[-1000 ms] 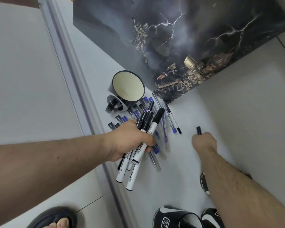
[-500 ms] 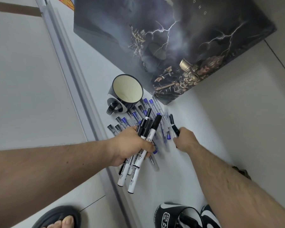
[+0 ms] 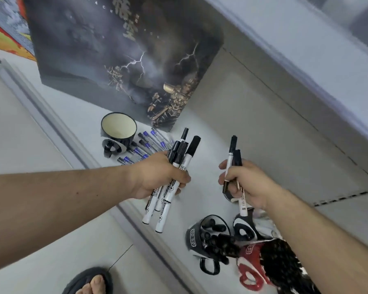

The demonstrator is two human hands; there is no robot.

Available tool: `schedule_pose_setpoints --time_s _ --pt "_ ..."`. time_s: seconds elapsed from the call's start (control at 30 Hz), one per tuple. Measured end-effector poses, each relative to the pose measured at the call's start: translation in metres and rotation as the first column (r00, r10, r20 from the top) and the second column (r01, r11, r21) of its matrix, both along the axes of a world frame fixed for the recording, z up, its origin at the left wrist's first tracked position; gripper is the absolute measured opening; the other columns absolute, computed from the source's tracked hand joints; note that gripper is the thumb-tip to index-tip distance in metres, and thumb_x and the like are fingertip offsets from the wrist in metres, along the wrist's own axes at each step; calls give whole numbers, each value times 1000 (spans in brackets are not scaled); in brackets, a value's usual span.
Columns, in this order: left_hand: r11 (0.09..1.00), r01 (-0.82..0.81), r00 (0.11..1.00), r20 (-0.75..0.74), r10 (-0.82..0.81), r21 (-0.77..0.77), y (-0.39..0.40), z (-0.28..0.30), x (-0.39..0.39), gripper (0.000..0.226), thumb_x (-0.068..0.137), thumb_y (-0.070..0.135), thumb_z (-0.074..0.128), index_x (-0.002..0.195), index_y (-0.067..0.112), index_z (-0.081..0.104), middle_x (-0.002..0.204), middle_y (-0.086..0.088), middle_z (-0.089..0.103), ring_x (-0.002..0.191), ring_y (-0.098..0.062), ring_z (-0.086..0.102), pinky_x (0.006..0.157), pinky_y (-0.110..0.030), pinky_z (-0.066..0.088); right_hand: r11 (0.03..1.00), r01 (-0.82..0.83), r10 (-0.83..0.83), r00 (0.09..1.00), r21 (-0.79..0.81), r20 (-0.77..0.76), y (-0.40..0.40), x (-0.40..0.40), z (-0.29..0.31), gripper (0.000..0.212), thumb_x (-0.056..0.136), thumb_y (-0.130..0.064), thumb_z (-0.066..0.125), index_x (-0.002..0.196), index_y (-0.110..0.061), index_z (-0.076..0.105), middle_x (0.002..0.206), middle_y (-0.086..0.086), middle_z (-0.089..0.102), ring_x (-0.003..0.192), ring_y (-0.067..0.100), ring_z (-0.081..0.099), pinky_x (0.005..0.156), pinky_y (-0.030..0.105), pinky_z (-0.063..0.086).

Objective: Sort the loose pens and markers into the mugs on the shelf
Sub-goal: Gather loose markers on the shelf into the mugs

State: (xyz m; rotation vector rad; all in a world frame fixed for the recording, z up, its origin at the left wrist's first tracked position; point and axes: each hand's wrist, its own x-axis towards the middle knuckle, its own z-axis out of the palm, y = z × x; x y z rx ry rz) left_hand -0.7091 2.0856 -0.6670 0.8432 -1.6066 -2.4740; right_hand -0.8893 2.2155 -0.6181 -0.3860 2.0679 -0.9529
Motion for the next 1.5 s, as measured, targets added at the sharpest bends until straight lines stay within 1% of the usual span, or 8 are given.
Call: schedule_pose_setpoints --time_s 0.07,0.23,0.47,0.63,0.7,0.93,1.13,1.5 --pt "997 68 997 -20 -69 -49 15 20 0 20 78 -13 65 84 4 56 67 -12 60 61 -24 59 69 -38 53 992 73 -60 991 -99 121 29 18 18 10 90 -1 48 88 -8 55 67 18 63 36 17 38 39 19 23" --pt "925 293 955 25 -296 -244 61 57 3 21 66 -13 68 67 7 60 69 -13 62 65 -25 58 69 -38 50 949 239 -199 960 -204 198 104 56 43 35 95 -37 59 77 -8 66 72 12 65 44 15 44 41 23 31" --pt "833 413 910 193 -366 -367 117 80 -9 21 63 -9 72 74 7 64 74 -11 70 70 -24 66 75 -35 51 853 363 -304 930 -376 207 172 87 46 18 94 -17 64 111 -10 62 75 7 60 50 13 47 43 24 33" --pt "813 448 894 204 -399 -372 147 85 -35 20 67 -15 66 79 1 62 73 -21 61 67 -28 59 71 -37 49 793 389 -379 918 -469 121 193 100 34 79 86 8 64 138 -43 32 83 14 71 49 18 50 42 24 36" --pt "788 496 868 233 -438 -366 157 83 -47 22 67 -13 67 85 -1 63 77 -23 61 70 -30 60 73 -39 50 775 409 -403 907 -483 121 204 99 33 86 85 11 61 140 -47 31 80 15 71 47 20 51 43 25 35" --pt "698 587 810 287 -512 -410 195 84 -89 13 64 -4 70 66 6 62 64 -10 61 64 -24 58 69 -31 47 614 612 -614 767 -498 185 245 79 30 12 100 -12 54 108 -21 55 73 14 69 42 19 46 47 30 35" --pt "765 510 860 257 -442 -393 192 62 -103 20 71 -8 67 72 11 61 62 -4 64 60 -20 61 64 -31 49 327 771 -816 522 -546 248 293 40 27 9 97 -10 59 91 -12 52 75 13 56 47 18 43 39 23 36" --pt "866 423 904 191 -383 -266 187 45 -106 14 76 -10 63 78 4 61 66 -16 60 61 -28 58 70 -39 50 423 697 -885 456 -579 -98 277 3 3 6 93 -14 64 95 -19 62 89 8 69 53 11 57 64 32 48"
